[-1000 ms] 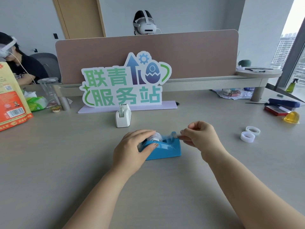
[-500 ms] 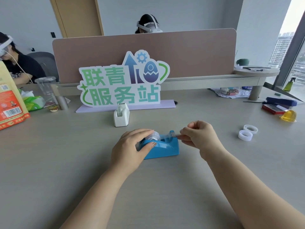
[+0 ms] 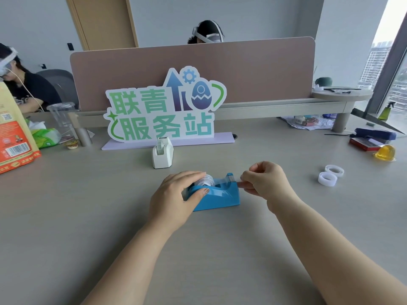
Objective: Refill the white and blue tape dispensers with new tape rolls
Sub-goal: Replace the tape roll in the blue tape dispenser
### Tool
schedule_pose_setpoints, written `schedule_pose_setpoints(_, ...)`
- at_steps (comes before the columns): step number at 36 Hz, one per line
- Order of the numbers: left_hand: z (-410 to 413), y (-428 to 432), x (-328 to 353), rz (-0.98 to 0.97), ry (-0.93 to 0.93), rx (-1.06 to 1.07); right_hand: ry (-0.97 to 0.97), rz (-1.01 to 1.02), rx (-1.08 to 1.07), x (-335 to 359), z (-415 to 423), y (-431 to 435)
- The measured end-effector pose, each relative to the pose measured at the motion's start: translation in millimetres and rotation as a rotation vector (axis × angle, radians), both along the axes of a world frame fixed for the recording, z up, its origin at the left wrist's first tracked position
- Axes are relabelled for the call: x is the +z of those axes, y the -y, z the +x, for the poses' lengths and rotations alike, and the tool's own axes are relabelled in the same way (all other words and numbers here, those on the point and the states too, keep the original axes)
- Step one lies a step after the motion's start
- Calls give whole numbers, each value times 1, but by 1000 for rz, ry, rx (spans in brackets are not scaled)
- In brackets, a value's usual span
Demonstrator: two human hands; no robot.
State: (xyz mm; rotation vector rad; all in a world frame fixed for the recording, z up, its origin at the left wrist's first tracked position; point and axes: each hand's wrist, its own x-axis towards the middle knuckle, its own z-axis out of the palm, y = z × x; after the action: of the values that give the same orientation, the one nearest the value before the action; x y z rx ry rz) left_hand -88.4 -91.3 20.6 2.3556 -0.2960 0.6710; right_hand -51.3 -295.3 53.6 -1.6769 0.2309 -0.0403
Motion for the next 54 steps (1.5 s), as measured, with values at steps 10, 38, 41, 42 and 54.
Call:
schedule_pose_setpoints(10,2,-1,-1,-4,18,-11,3,-119,23,-11,1,-5)
schedule_pose_setpoints(38,6,0,-5,-35,34,-18,325,-124,159,-31,-39,-12)
schedule_pose_setpoints(41,7,1,-6,-61,33,-26,387,-319,173,-29,-44,-12)
schedule_pose_setpoints(42,7,1,-6,-69,33,-28,389,-324,181,-29,-45,-10)
schedule_pose_setpoints(54,4,2,-7,-138,9,-27,330,-237,129,-36,-43,-9)
